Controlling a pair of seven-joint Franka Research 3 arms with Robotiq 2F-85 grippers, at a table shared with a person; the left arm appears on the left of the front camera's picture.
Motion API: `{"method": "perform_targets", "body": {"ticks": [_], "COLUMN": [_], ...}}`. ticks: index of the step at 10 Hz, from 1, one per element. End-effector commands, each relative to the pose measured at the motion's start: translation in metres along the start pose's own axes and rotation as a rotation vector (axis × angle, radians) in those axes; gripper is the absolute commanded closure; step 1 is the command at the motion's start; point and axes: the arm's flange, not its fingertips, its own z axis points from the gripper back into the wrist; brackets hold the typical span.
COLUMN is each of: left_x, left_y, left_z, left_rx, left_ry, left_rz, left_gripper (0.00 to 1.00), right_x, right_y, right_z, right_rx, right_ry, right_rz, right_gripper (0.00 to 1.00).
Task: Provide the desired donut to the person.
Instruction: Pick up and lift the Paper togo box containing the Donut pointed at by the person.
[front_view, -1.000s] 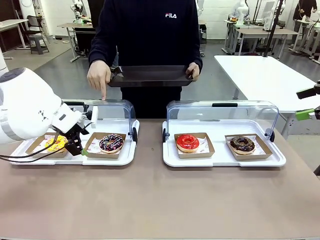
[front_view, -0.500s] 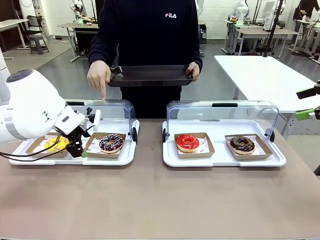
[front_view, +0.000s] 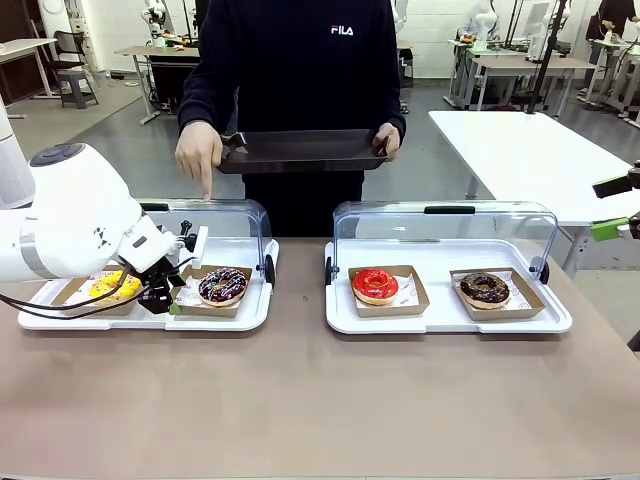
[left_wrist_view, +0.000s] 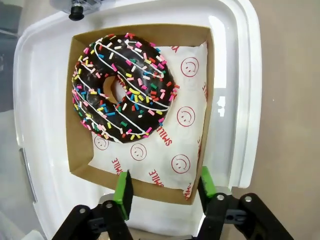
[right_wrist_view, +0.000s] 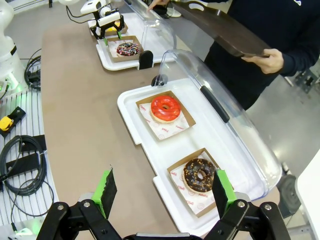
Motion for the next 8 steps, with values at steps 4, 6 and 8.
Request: {"method": "perform_targets", "body": {"ticks": [4, 6, 8], "left_x": [0.002, 0.002, 0.007], "left_y": [0.005, 0.004, -0.005], "left_z": [-0.001, 0.002, 0.01], "left_rx": [-0.039, -0.057, -0.077], "left_ry": [0.029, 0.024, 0.023], "left_rz": [0.021, 0.014, -0.023], "left_gripper": [1.0, 1.0, 1.0], "right_x": [0.0, 0.0, 0.0], "right_y": [-0.002, -0.002, -0.002], "right_z": [-0.002, -0.002, -0.002], "right_rx": [0.011, 0.011, 0.011], "right_ry": [-0.024, -0.024, -0.024], "right_rz": [0.002, 0.002, 0.002], "right_gripper": [0.0, 0.0, 0.0]}}
